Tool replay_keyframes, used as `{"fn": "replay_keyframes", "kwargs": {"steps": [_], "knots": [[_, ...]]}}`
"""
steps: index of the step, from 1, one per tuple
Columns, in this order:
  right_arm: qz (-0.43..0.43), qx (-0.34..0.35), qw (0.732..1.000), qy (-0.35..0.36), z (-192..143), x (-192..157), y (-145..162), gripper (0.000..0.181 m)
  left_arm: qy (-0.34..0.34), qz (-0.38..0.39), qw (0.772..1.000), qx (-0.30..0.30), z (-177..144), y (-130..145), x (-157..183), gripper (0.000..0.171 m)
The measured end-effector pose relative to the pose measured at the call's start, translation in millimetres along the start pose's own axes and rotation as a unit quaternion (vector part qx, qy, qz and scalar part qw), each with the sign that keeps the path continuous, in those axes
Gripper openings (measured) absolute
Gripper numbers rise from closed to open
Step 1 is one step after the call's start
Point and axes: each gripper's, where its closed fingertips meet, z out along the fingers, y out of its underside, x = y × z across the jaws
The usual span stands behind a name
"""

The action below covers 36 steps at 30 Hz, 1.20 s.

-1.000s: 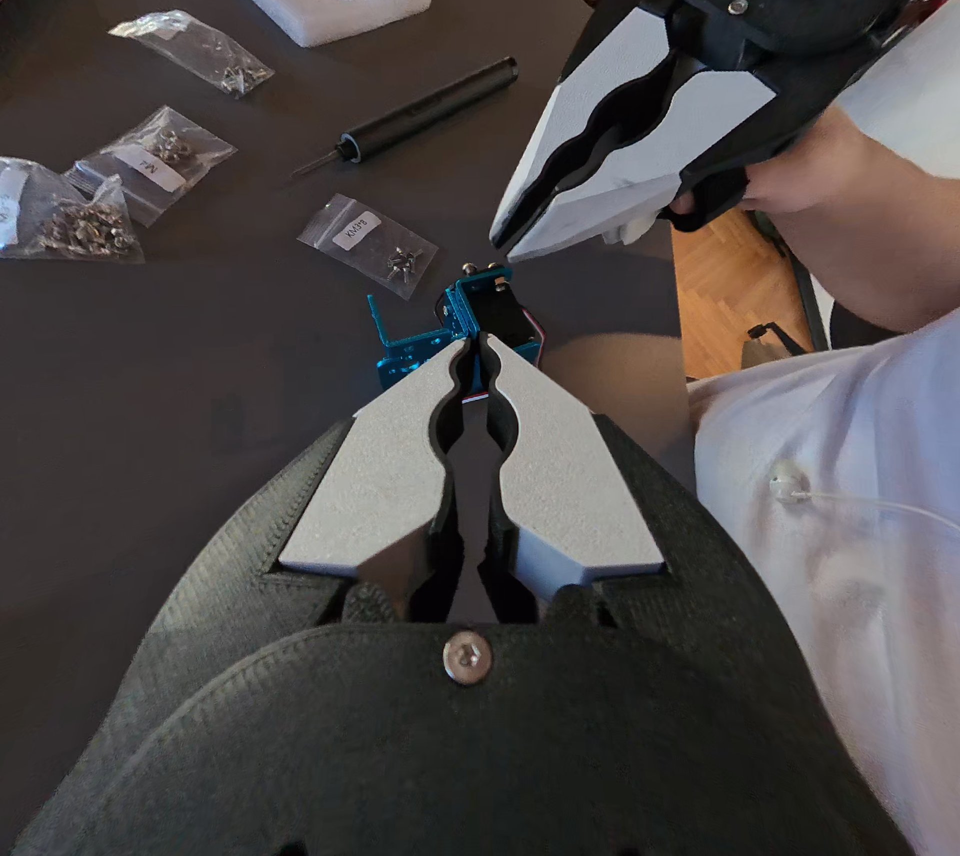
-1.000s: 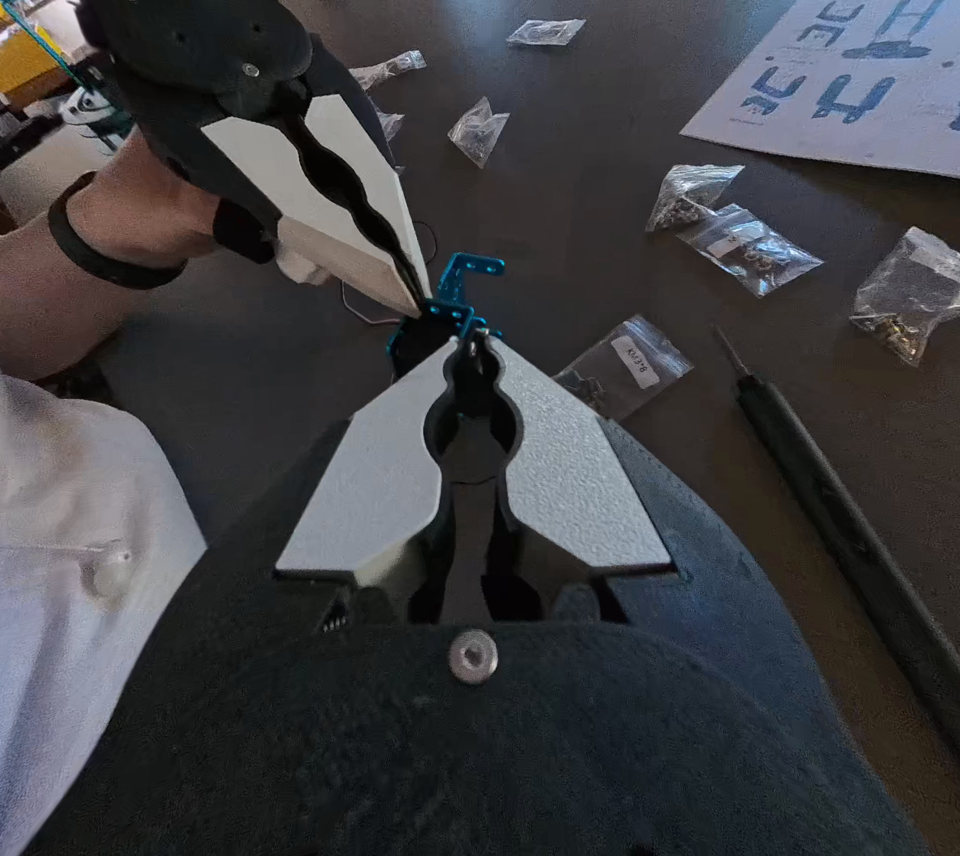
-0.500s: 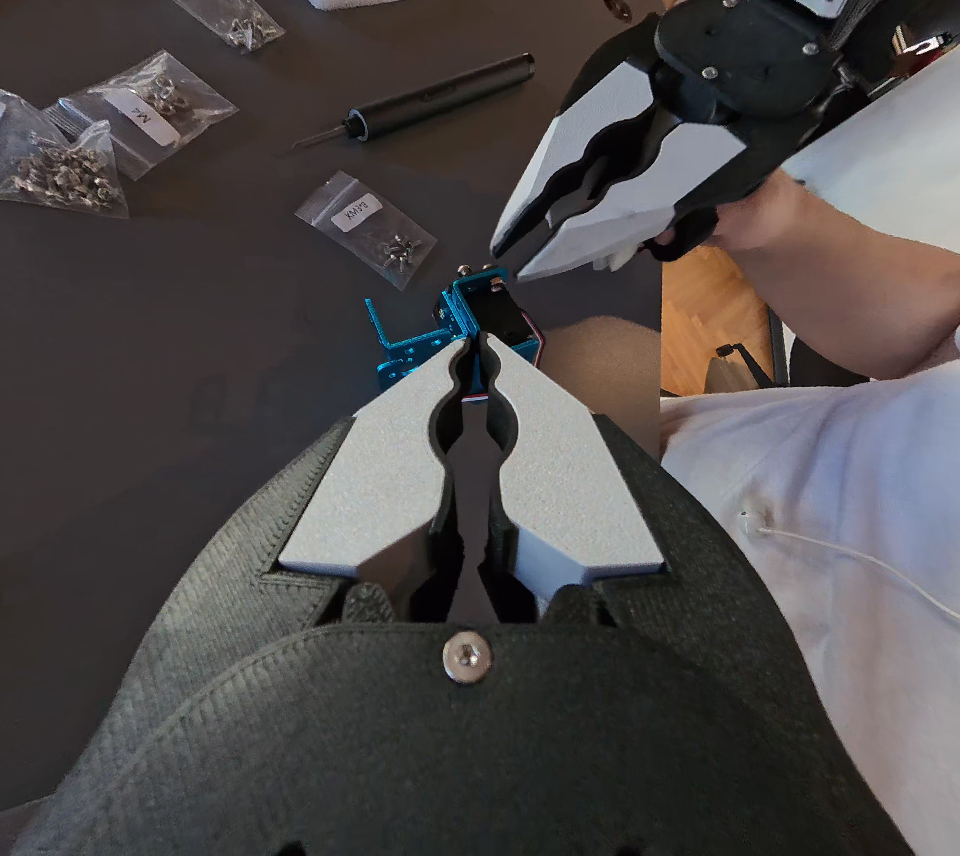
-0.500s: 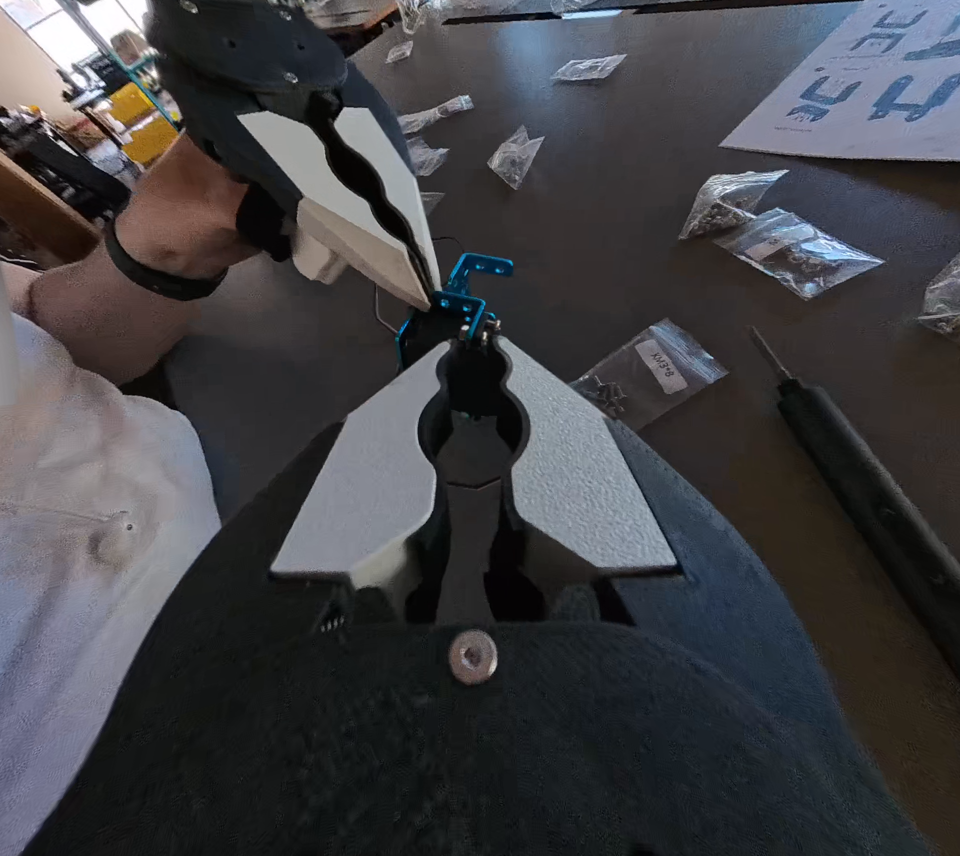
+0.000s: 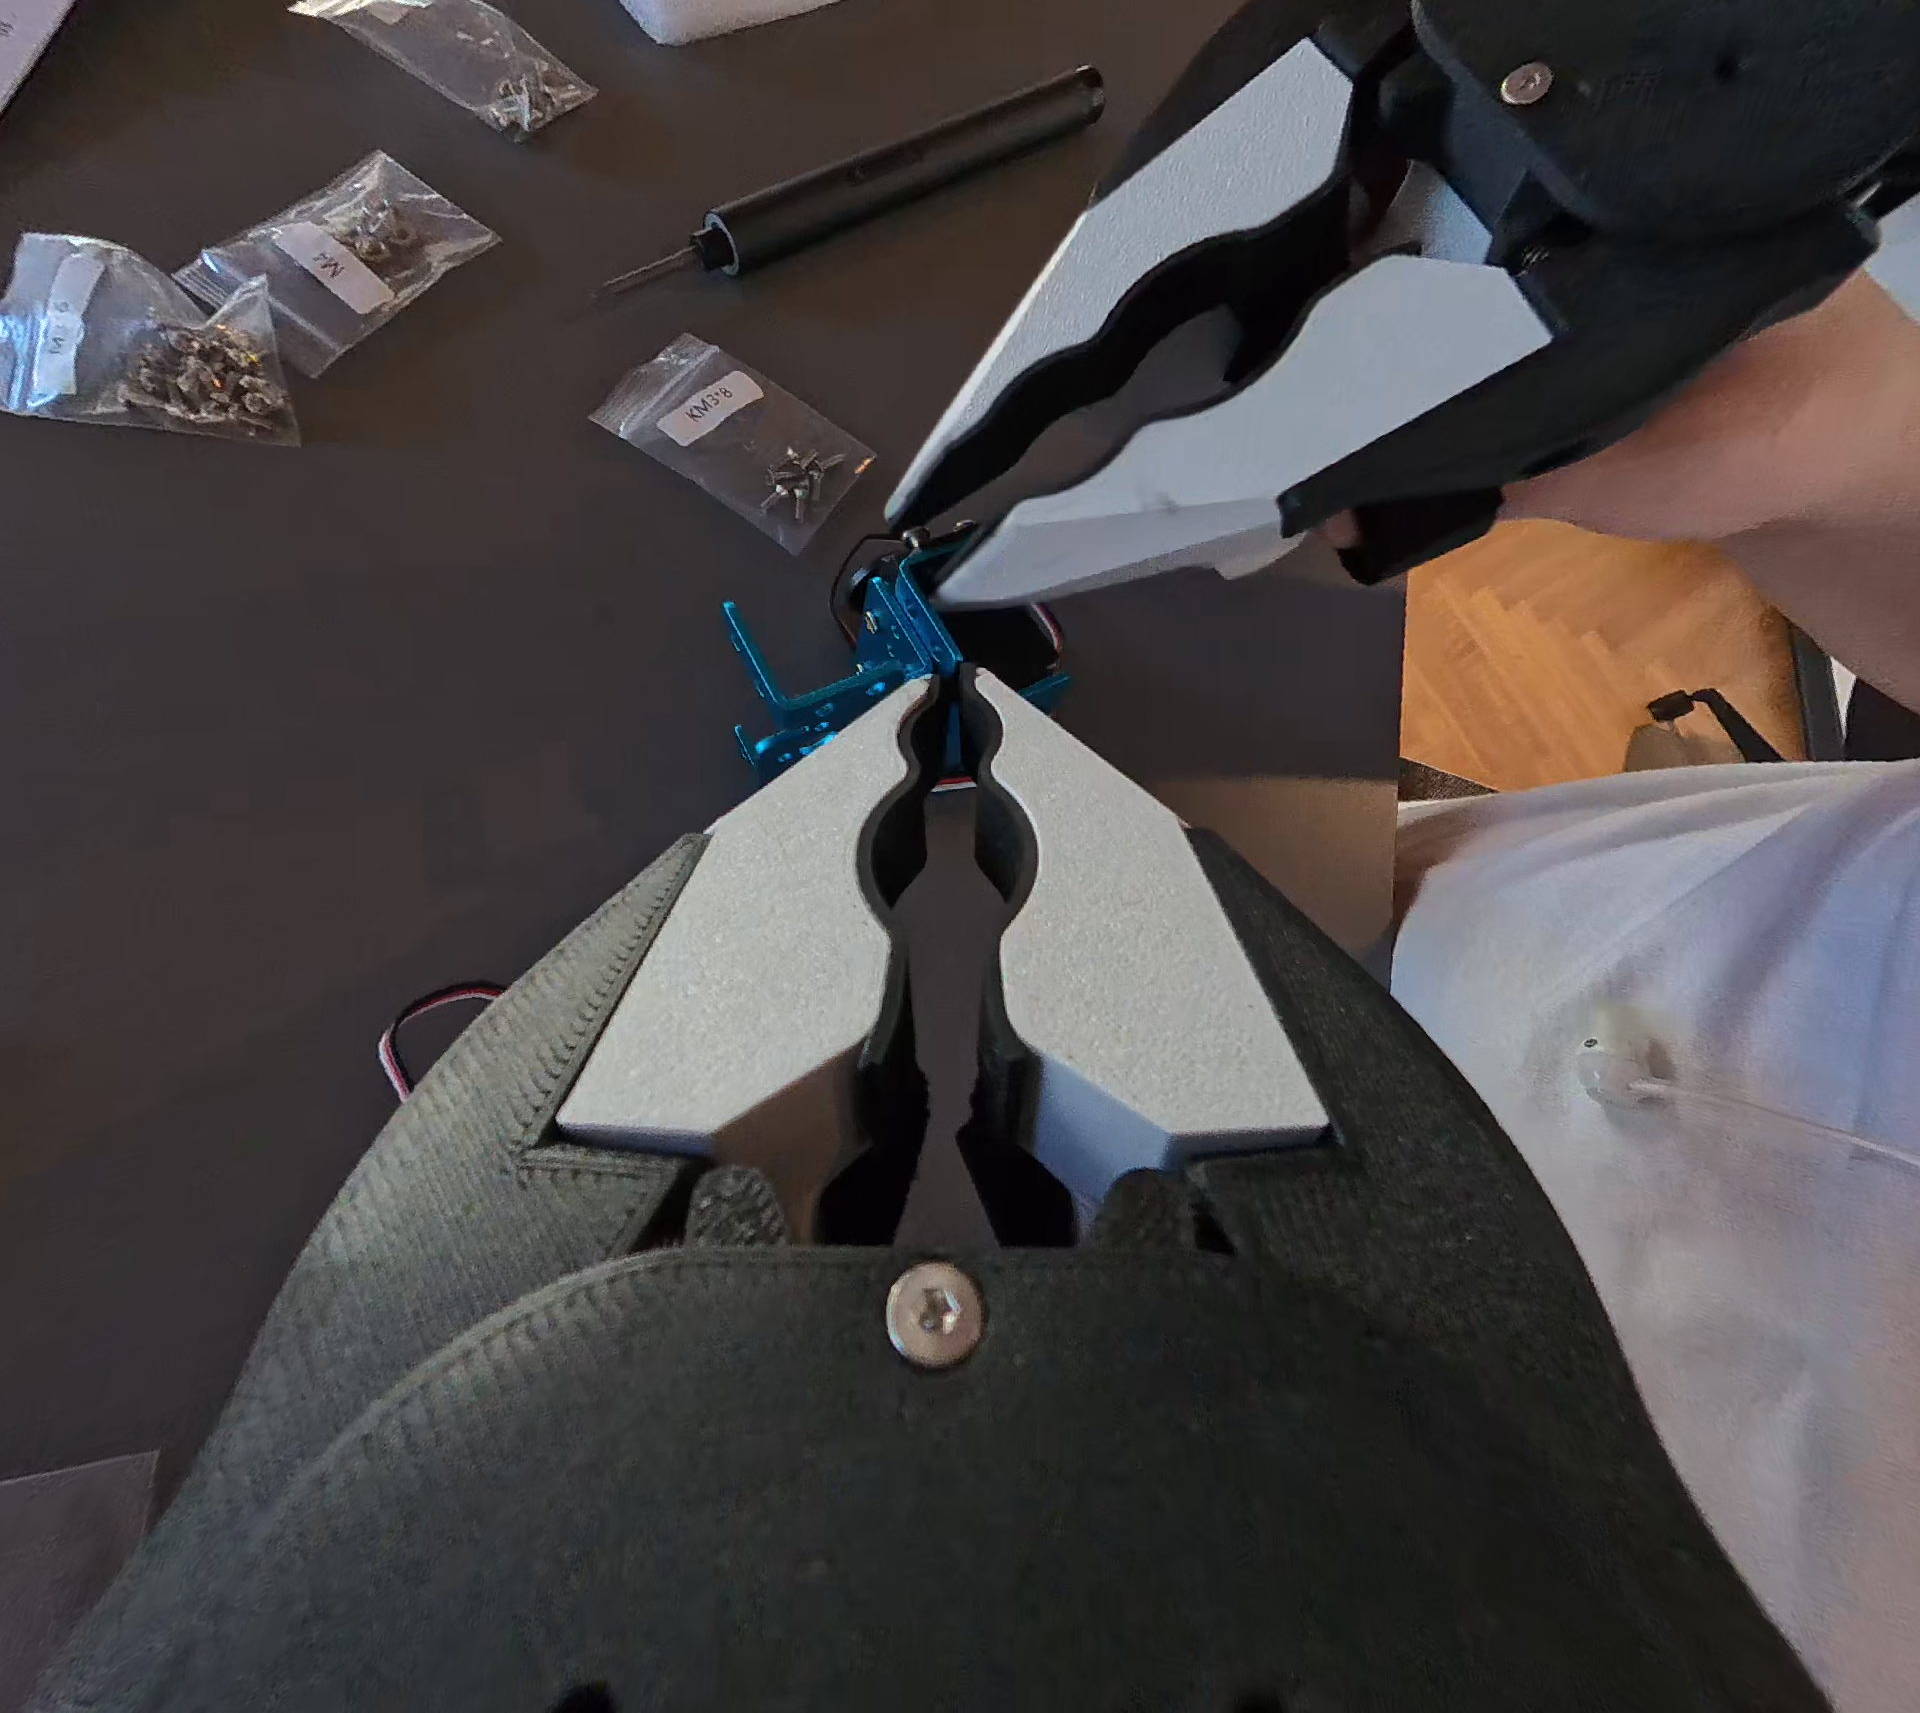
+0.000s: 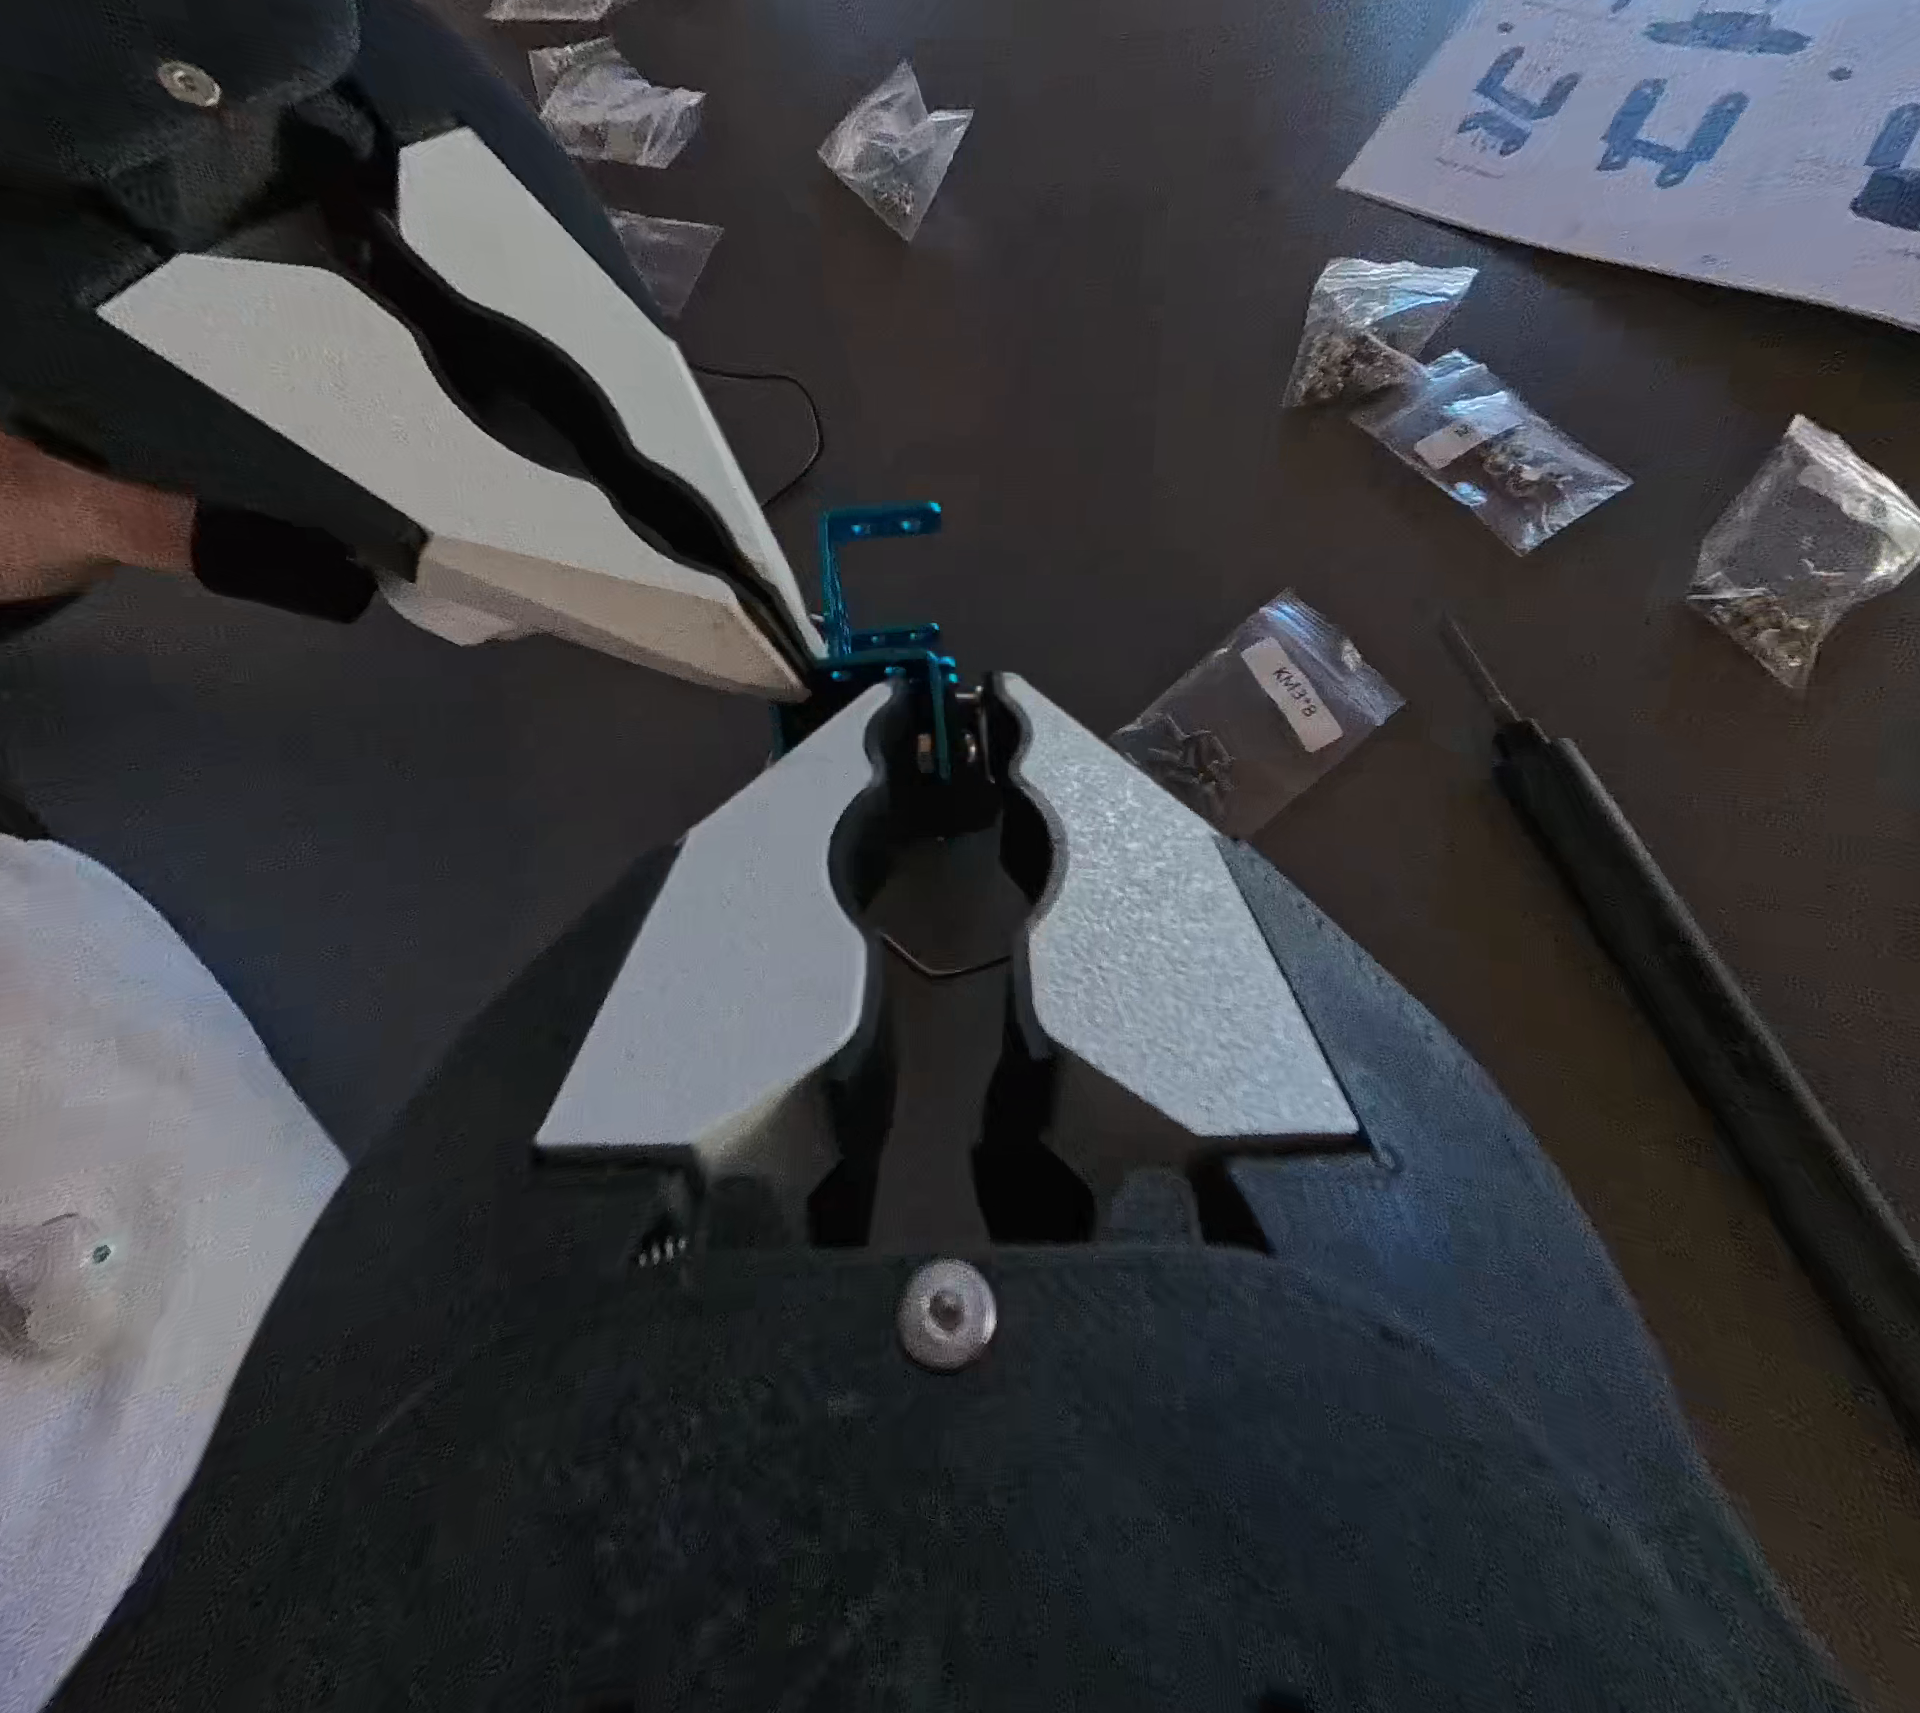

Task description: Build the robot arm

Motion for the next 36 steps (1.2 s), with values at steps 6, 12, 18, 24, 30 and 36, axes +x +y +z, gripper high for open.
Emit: {"fn": "replay_keyframes", "kwargs": {"steps": [6, 12, 18, 24, 30, 36], "knots": [[0.018, -0.022, 1.0, -0.015, 1.3, 1.2, 1.3, 0.011, 0.007, -0.004, 1.0, 0.008, -0.4, -0.2, -1.2, 0.001], [-0.004, 0.002, 1.0, -0.031, 0.2, -0.6, 1.9, 0.011, 0.008, 0.008, 1.0, 0.023, 0.3, -1.2, -0.8, 0.0], [-0.01, 0.01, 1.0, -0.021, -1.8, -2.1, 3.2, 0.011, 0.003, 0.017, 1.0, 0.025, 0.9, -0.9, 0.8, 0.0], [0.031, 0.003, 1.0, -0.007, -0.8, -2.9, 2.3, 0.01, 0.0, 0.016, 1.0, 0.026, 0.3, -0.3, -0.3, 0.0], [-0.019, 0.026, 0.999, 0.002, 0.2, -5.0, 1.2, 0.011, 0.0, 0.011, 1.0, 0.025, -0.2, -0.5, -2.1, 0.0], [0.02, 0.052, 0.996, -0.07, -3.4, -4.8, 1.4, 0.017, 0.028, -0.012, 0.999, 0.033, 1.2, -1.4, 0.7, 0.001]]}}
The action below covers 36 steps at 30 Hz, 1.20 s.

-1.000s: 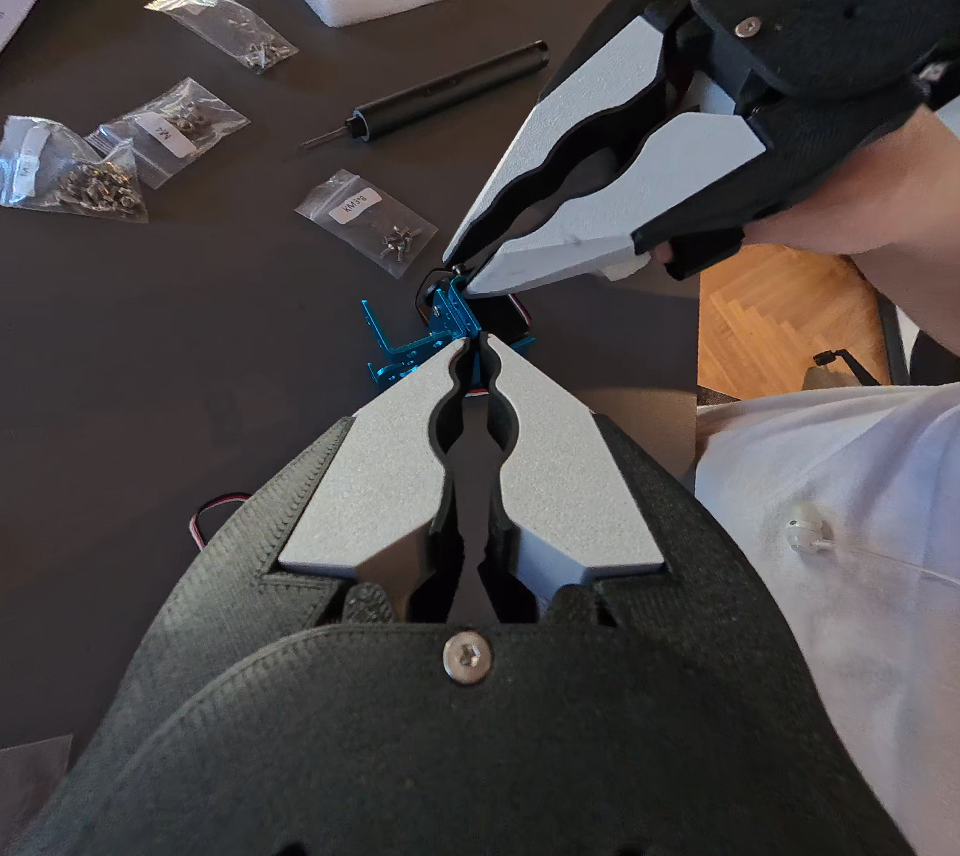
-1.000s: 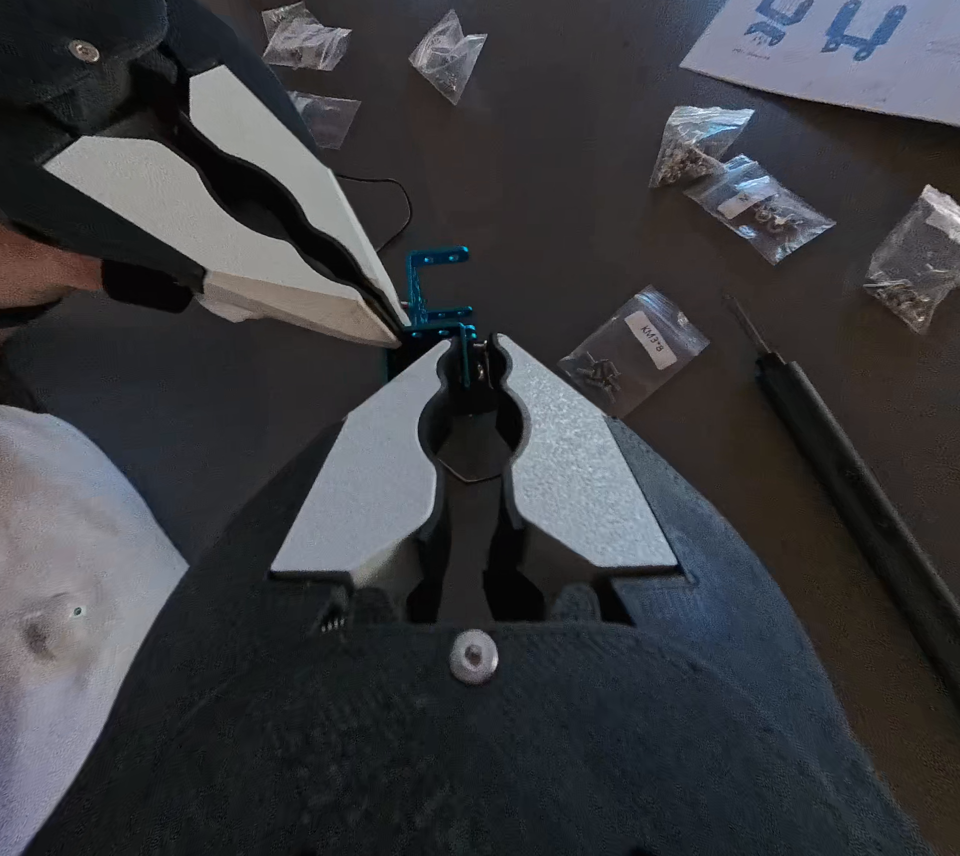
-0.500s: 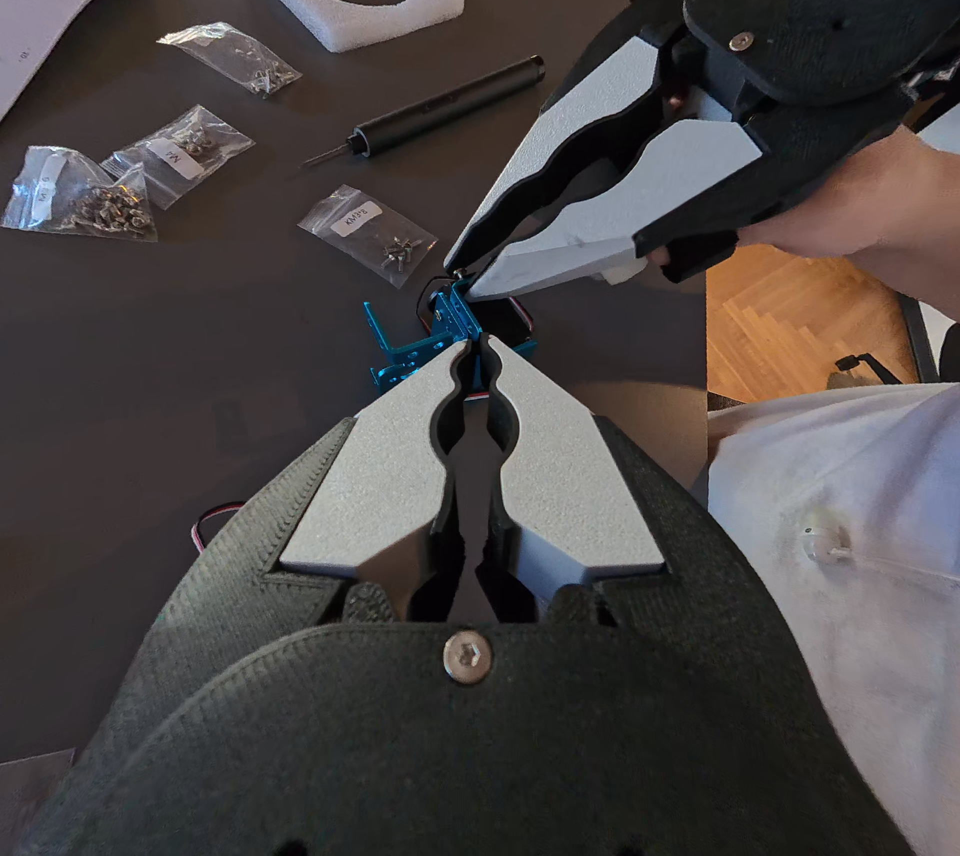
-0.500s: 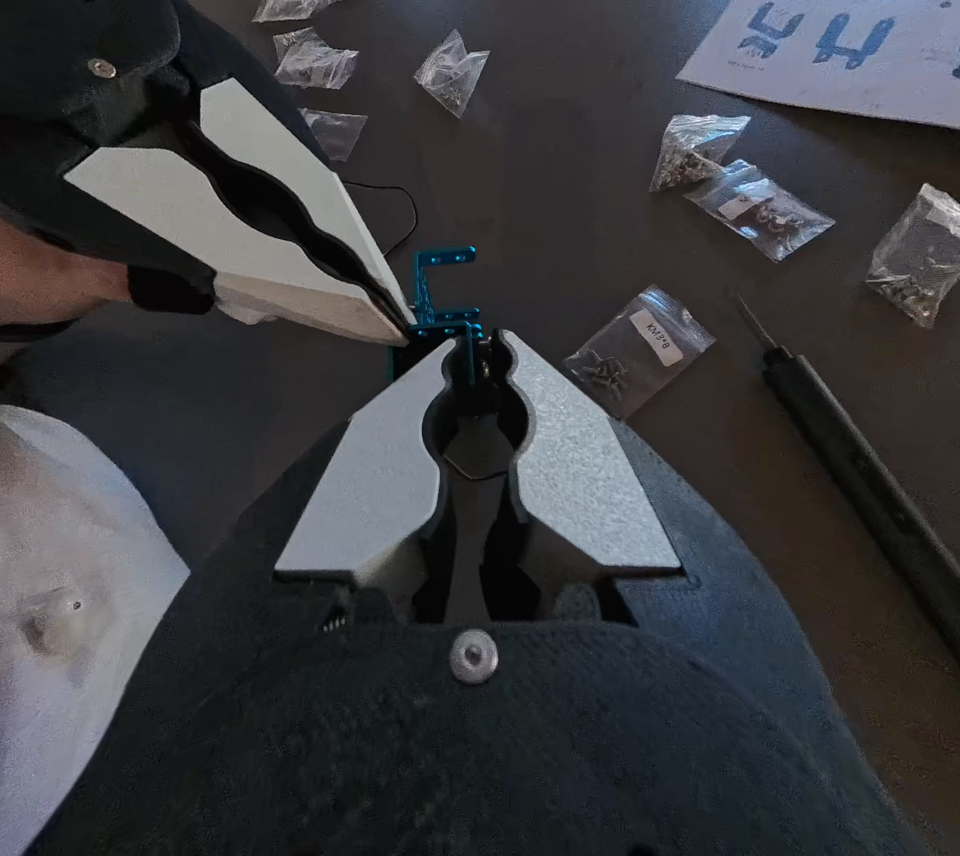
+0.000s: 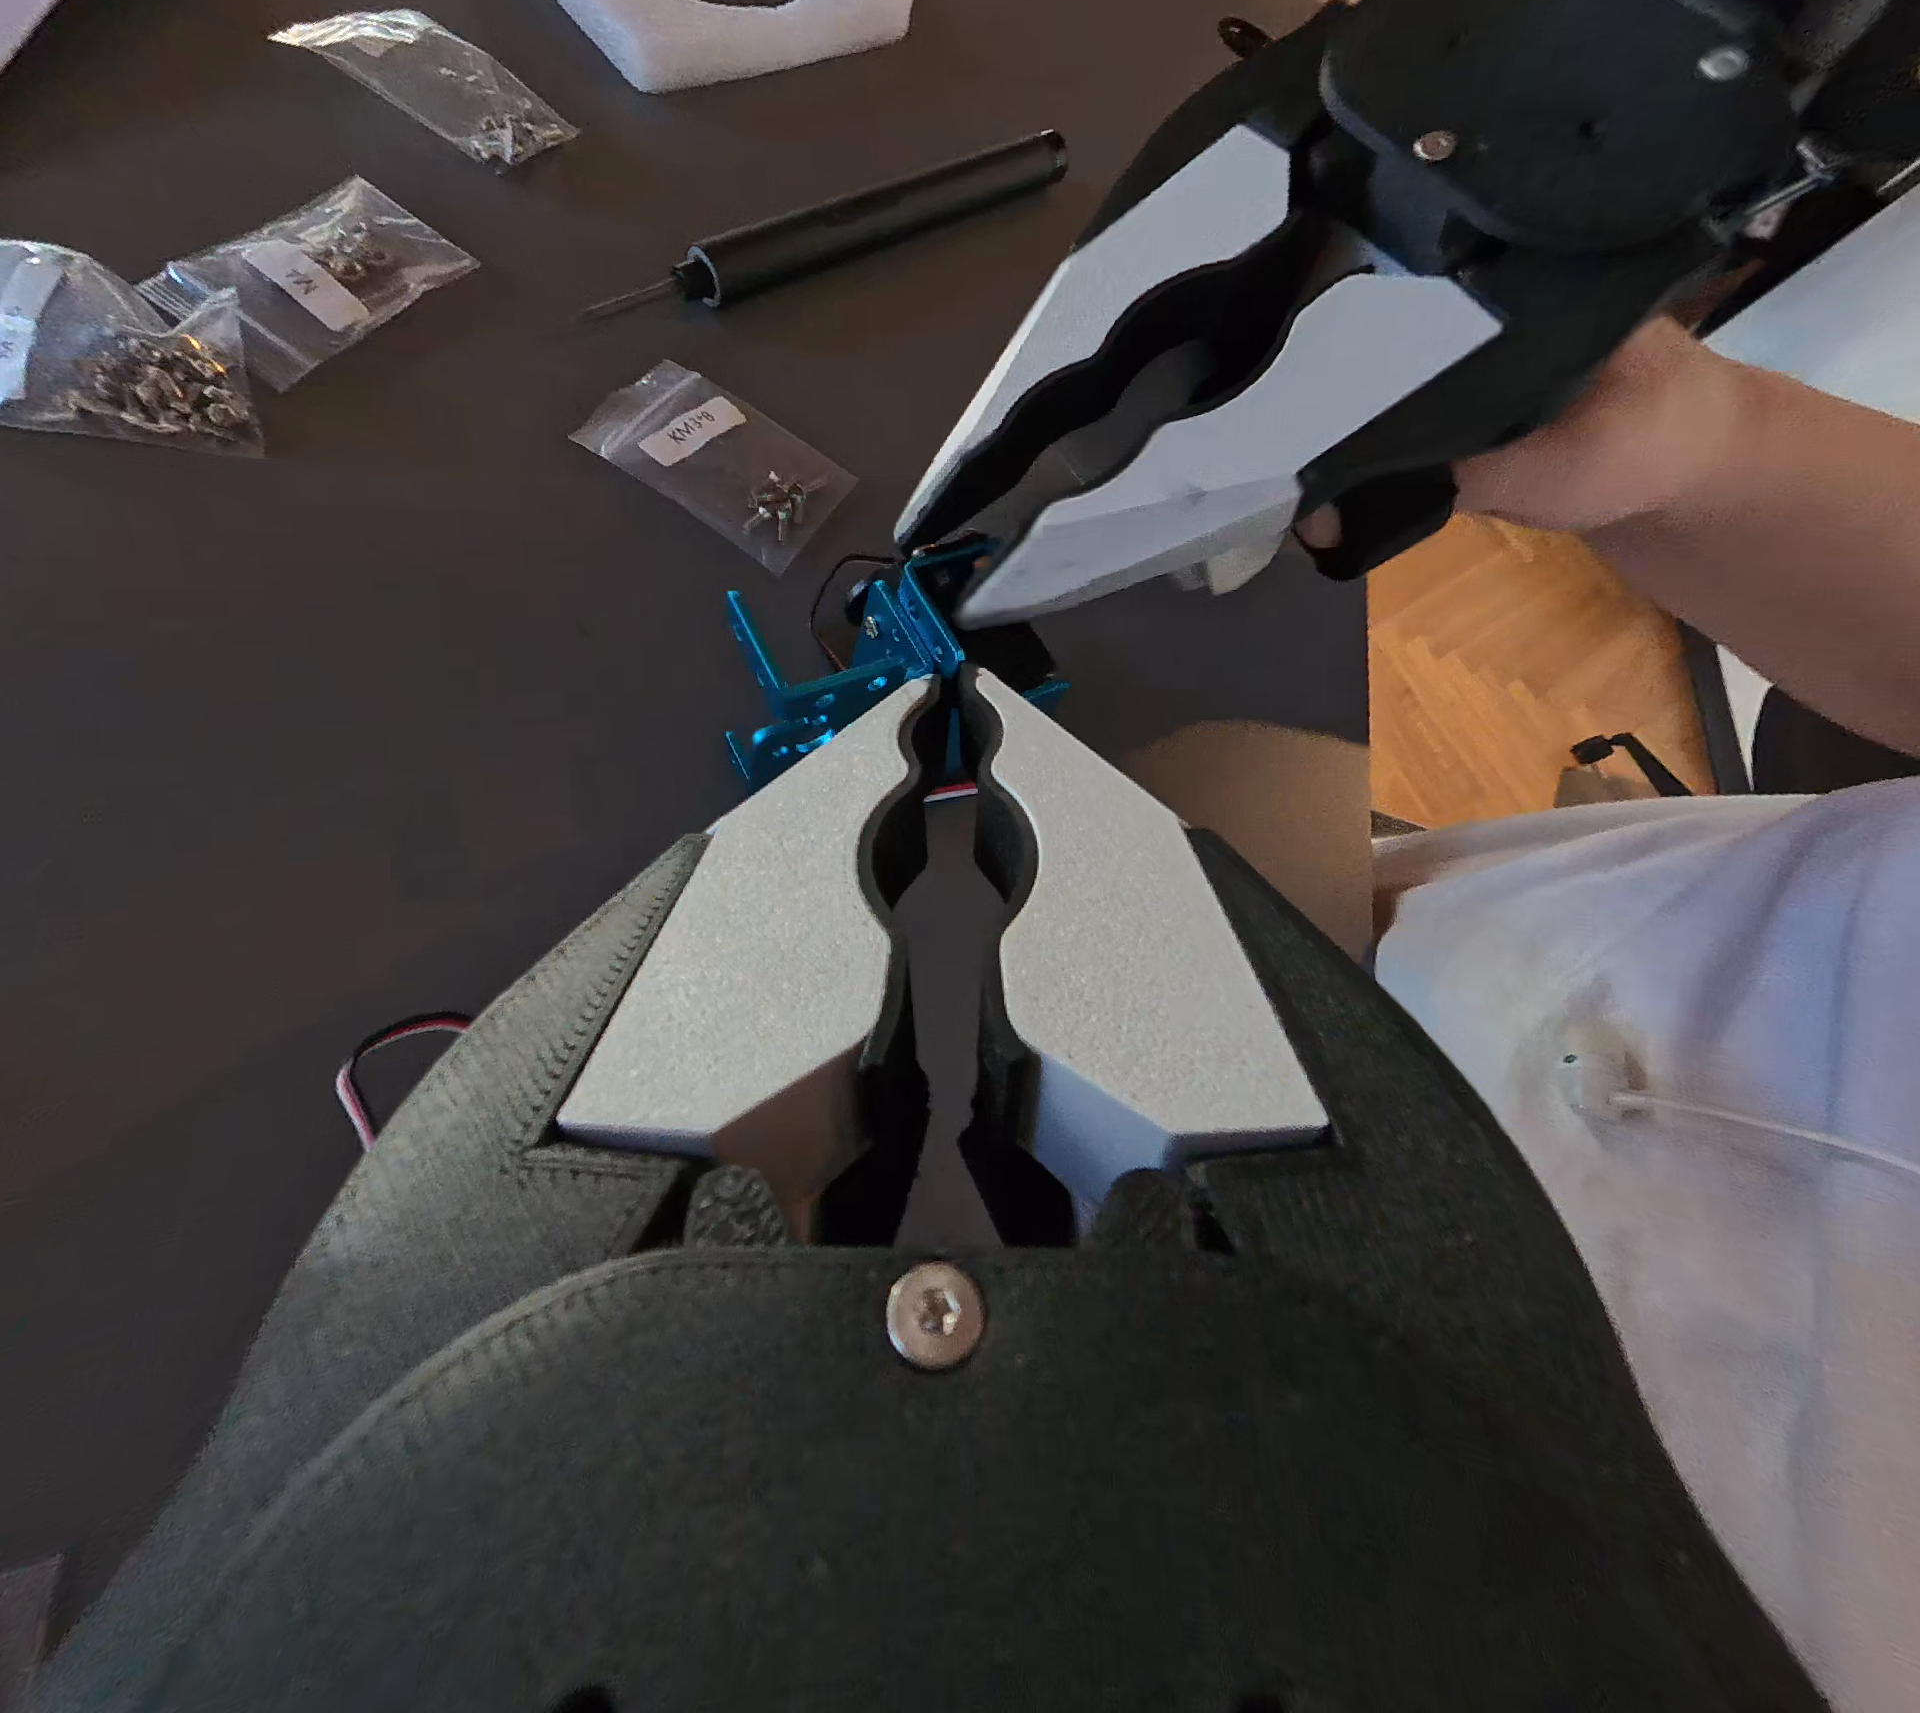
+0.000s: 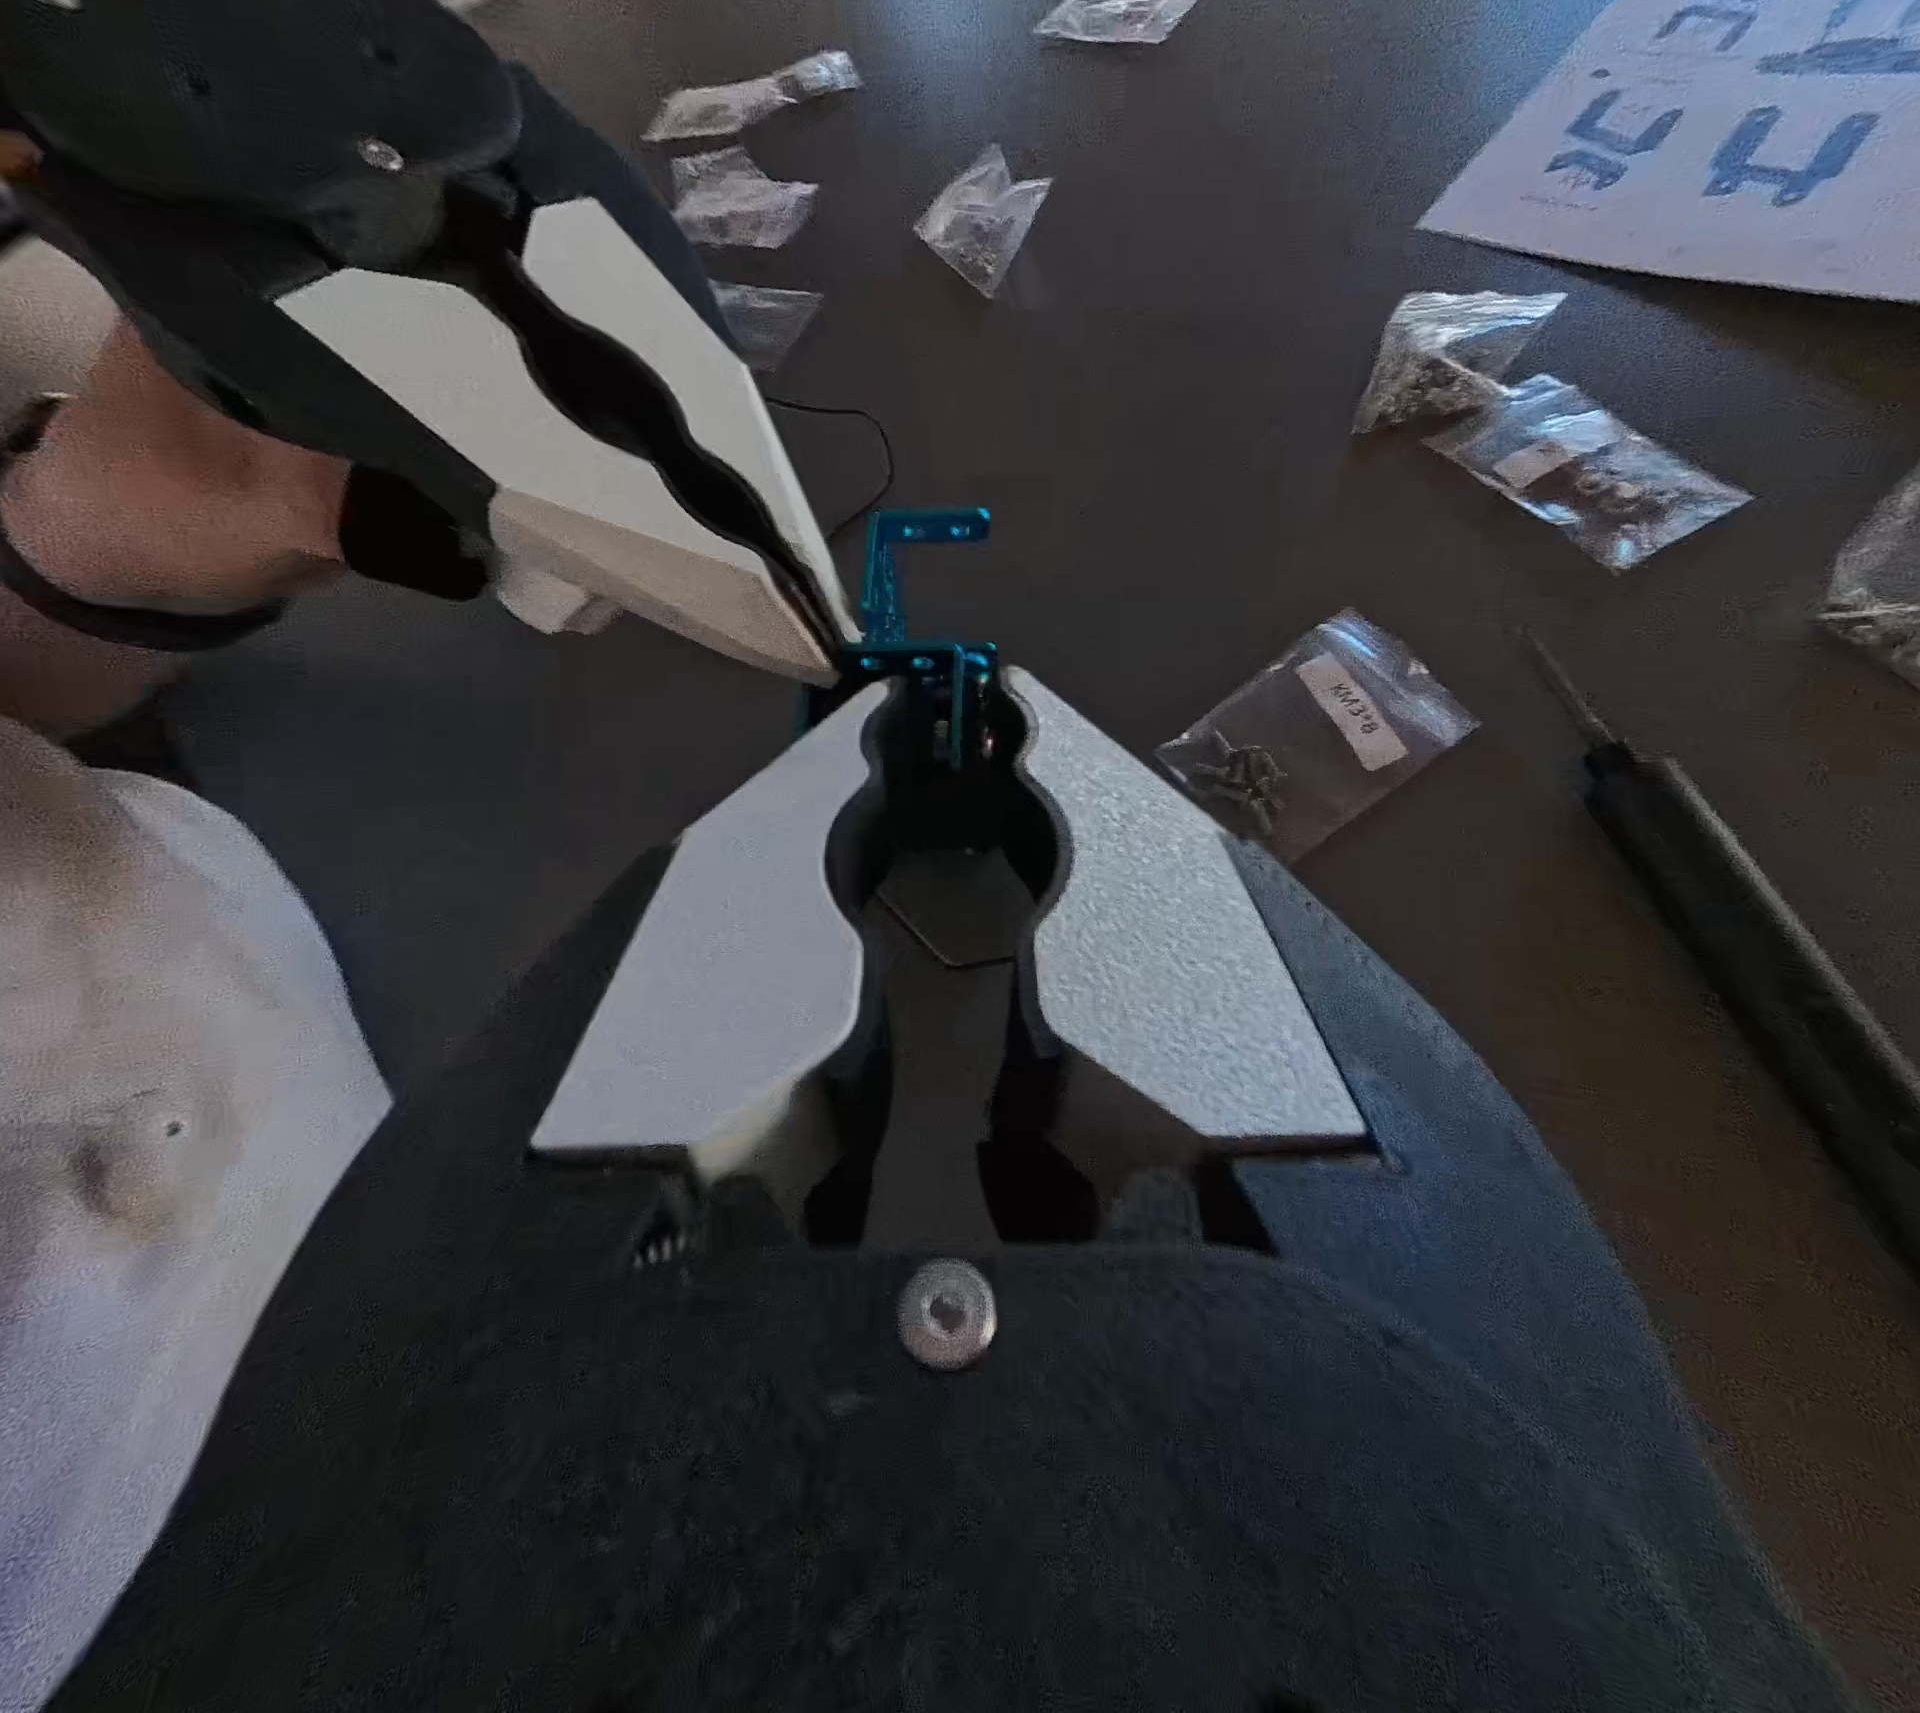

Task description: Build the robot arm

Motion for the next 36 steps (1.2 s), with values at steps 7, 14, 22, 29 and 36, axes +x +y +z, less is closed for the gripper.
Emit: {"fn": "replay_keyframes", "kwargs": {"steps": [7, 14, 22, 29, 36], "knots": [[-0.082, 0.012, 0.997, -0.002, -8.7, 0.3, 3.5, 0.025, 0.03, -0.026, 0.999, 0.007, 0.3, -0.6, 1.5, 0.001], [-0.066, 0.014, 0.997, -0.029, -2.5, -2.8, 1.9, 0.022, 0.043, -0.029, 0.999, 0.011, 0.2, -0.9, 1.1, 0.001], [-0.026, 0.051, 0.997, -0.045, -18.0, 3.6, 2.0, 0.035, 0.057, -0.02, 0.998, -0.002, -8.6, -0.3, 0.8, 0.0], [-0.042, 0.057, 0.995, -0.07, -21.9, -4.4, 16.4, 0.036, 0.108, -0.007, 0.994, 0.014, -33.4, -16.0, 5.1, 0.014], [-0.133, 0.051, 0.984, -0.108, -24.8, -17.7, 23.0, 0.037, 0.059, 0.015, 0.997, -0.037, -31.1, 0.4, 1.7, 0.02]]}}
